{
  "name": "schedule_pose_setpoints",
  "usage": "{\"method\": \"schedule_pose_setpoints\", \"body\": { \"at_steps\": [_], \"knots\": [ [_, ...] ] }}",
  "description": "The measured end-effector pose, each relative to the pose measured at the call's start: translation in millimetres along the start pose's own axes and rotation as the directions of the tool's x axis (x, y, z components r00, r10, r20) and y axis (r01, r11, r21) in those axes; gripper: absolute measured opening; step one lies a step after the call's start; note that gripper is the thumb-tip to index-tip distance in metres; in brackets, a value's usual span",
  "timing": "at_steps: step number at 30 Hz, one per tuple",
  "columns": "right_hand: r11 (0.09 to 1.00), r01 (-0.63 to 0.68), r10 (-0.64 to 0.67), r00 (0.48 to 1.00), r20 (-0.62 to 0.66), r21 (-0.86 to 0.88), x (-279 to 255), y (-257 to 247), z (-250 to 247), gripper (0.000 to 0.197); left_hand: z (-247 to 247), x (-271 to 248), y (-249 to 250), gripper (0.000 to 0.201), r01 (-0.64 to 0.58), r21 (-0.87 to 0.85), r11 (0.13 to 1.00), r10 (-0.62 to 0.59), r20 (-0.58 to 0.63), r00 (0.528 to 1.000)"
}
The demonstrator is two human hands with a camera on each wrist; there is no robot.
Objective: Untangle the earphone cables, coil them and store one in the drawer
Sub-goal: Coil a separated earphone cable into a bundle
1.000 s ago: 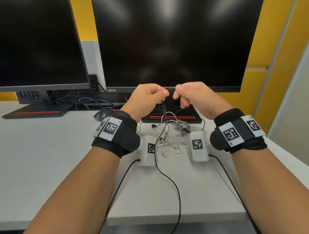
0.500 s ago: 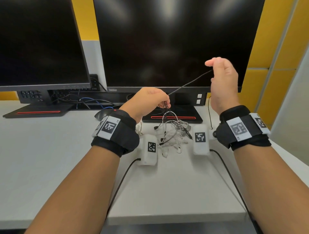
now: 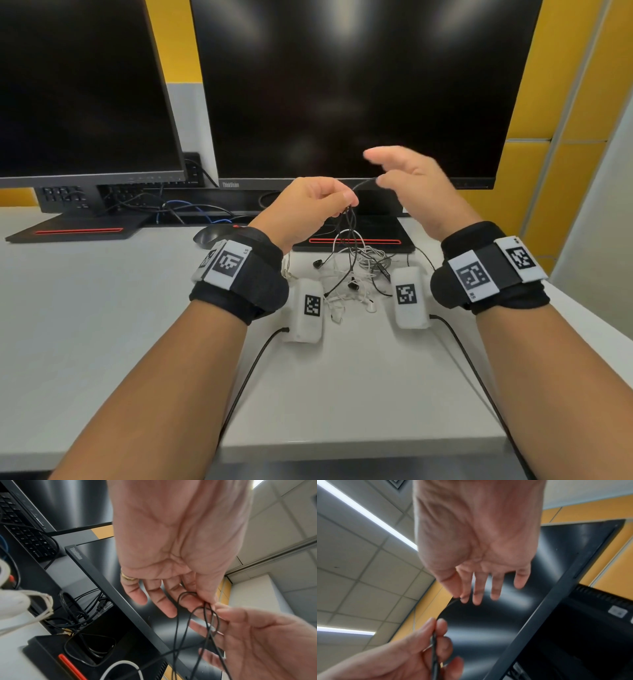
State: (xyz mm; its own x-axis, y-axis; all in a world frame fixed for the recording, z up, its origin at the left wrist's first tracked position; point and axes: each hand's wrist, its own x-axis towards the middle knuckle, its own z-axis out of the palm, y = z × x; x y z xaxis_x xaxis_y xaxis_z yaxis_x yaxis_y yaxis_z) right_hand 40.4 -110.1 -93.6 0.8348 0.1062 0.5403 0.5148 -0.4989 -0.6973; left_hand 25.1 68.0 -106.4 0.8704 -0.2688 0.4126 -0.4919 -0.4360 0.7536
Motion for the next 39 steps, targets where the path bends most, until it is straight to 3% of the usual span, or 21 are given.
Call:
{"method": "schedule_pose_setpoints", "body": {
  "at_steps": [2, 4, 8, 12, 16, 19, 22, 27, 31, 34, 39],
  "knots": [
    [0.998, 0.004, -0.015, 0.976, 0.217, 0.055, -5.1, -5.5, 4.1, 0.036, 0.2, -0.6, 0.5, 0.019, -0.015, -0.017, 1.0, 0.016, 0.022, 1.0],
    [0.998, 0.056, -0.064, 0.966, 0.252, 0.037, -7.6, -6.3, 5.0, 0.026, -1.1, 0.1, -0.2, 0.018, -0.029, -0.032, 0.999, 0.028, -0.017, 0.999],
    [0.999, 0.042, -0.046, 0.984, 0.171, 0.027, -6.4, -2.6, 0.9, 0.032, -2.3, 2.3, -2.3, 0.011, -0.02, -0.071, 0.997, 0.011, -0.119, 0.993],
    [0.964, -0.099, 0.089, 0.995, 0.053, 0.248, -0.1, -5.1, 1.6, 0.029, -2.9, 3.0, -2.7, 0.015, -0.042, -0.098, 0.994, 0.028, -0.135, 0.991],
    [0.814, -0.146, 0.231, 0.97, -0.083, 0.563, 4.9, -5.3, -1.9, 0.023, -3.4, -0.4, 1.9, 0.012, -0.015, -0.063, 0.998, 0.015, 0.007, 1.0],
    [0.727, -0.091, 0.221, 0.969, -0.107, 0.681, 2.1, -5.6, -4.4, 0.022, -2.8, -3.9, 4.5, 0.012, 0.025, -0.011, 1.0, -0.023, 0.163, 0.986],
    [0.733, -0.016, 0.168, 0.973, -0.158, 0.681, 0.2, -6.1, -5.9, 0.021, -4.5, -6.8, 7.5, 0.021, 0.066, 0.013, 0.998, -0.067, 0.228, 0.971],
    [0.855, 0.035, 0.095, 0.97, -0.223, 0.517, -0.1, -2.8, -7.5, 0.021, -4.6, -7.4, 7.4, 0.044, 0.153, 0.097, 0.983, -0.171, 0.216, 0.961],
    [0.857, 0.026, 0.029, 0.995, -0.099, 0.515, -3.8, -5.9, -8.4, 0.022, -2.5, -0.9, 2.5, 0.036, 0.092, 0.001, 0.996, -0.092, 0.044, 0.995],
    [0.921, 0.015, -0.003, 1.0, -0.031, 0.39, -5.9, -8.9, -4.6, 0.023, -2.5, 2.6, -0.6, 0.027, 0.021, -0.067, 0.998, -0.029, -0.123, 0.992],
    [0.974, 0.029, -0.022, 0.999, -0.035, 0.224, -7.8, -9.0, 0.2, 0.022, 0.4, 1.2, 1.8, 0.033, -0.027, -0.159, 0.987, 0.021, -0.041, 0.999]
  ]
}}
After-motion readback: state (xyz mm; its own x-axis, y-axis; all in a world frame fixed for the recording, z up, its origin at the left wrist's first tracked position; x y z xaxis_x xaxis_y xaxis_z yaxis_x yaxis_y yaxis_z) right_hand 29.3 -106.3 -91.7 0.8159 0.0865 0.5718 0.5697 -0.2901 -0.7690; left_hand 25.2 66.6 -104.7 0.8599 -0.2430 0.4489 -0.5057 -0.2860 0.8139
